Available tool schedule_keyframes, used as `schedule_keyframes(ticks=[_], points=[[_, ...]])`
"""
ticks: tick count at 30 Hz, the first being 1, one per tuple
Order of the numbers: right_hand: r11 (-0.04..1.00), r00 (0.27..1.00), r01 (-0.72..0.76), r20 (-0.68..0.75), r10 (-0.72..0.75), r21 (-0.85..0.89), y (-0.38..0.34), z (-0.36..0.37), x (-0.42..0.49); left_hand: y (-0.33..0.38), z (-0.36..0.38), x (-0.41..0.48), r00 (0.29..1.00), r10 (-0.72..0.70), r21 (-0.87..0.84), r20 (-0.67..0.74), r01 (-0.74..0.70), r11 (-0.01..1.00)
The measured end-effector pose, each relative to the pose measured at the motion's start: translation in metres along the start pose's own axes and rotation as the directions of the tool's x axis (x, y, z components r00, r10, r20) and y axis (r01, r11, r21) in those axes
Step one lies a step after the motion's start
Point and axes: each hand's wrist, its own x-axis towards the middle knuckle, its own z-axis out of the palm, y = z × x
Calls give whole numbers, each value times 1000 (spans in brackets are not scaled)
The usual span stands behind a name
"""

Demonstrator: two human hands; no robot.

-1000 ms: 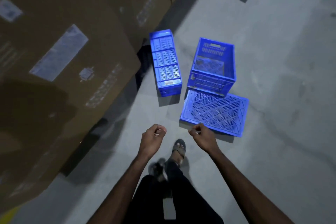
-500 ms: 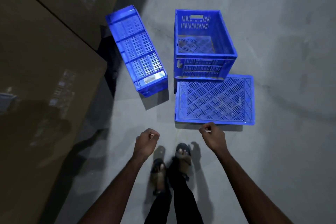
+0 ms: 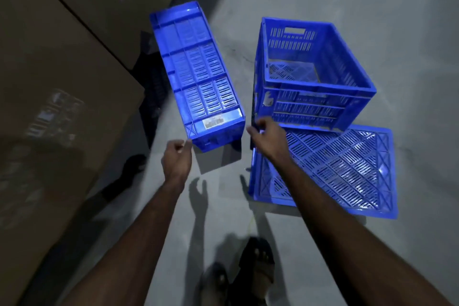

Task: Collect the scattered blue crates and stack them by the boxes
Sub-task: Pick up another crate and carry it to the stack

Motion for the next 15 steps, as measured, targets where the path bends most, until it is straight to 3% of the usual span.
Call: schedule_keyframes(ticks=[4, 9, 12, 15], points=[[996, 997, 75, -36, -73, 49, -24, 33, 68, -6, 22, 66, 998, 18, -81, -56, -23, 996], [984, 1000, -8, 23, 4, 176, -27, 70, 111, 7, 43, 104, 994, 30, -292, -104, -60, 955], [978, 996, -53, 81, 38, 204, -16, 85, 115, 1, 56, 113, 992, 129, -341, -5, -123, 932], [963, 998, -51, 60, 36, 266, -8, 87, 120, -9, 72, 111, 986, 138, -423, 88, -89, 902]])
